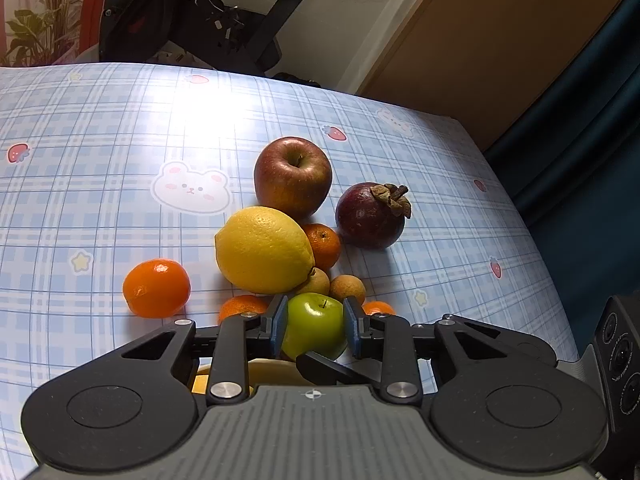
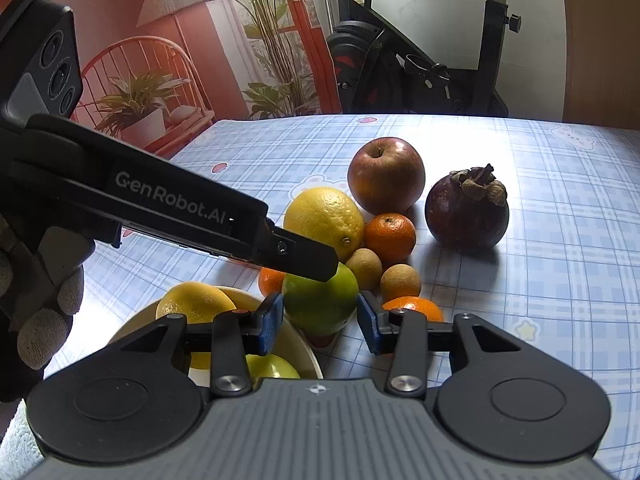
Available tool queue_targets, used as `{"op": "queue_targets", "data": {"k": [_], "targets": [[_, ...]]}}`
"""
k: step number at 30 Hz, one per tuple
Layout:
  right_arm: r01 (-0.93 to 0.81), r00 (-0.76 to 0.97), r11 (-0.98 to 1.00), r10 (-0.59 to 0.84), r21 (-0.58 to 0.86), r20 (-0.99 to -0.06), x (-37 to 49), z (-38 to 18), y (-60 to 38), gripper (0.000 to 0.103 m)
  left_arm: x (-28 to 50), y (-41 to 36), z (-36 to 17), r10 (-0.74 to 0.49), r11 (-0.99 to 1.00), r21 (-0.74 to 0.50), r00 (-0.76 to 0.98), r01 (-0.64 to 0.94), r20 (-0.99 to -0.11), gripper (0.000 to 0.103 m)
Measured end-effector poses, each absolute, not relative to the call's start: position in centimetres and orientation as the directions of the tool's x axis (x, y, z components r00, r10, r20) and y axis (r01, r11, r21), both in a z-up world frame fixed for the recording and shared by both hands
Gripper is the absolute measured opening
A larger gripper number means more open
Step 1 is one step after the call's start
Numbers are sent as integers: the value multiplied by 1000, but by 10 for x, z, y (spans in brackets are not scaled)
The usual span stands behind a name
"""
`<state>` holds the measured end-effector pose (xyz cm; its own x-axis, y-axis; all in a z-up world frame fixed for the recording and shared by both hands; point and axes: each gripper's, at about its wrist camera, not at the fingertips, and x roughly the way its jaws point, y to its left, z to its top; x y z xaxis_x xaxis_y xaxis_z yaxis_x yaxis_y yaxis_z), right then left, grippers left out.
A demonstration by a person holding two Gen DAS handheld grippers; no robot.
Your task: Organize fruits
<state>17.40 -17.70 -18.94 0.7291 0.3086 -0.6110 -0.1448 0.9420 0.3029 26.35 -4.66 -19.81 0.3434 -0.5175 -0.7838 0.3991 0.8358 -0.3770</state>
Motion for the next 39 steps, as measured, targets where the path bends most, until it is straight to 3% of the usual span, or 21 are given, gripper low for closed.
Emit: {"op": "queue_targets", "data": {"k": [39], "targets": [[-181, 759, 954, 289, 237, -583, 160, -180, -172, 38, 257, -38, -192, -520, 840, -399, 339, 367, -784, 30]]}}
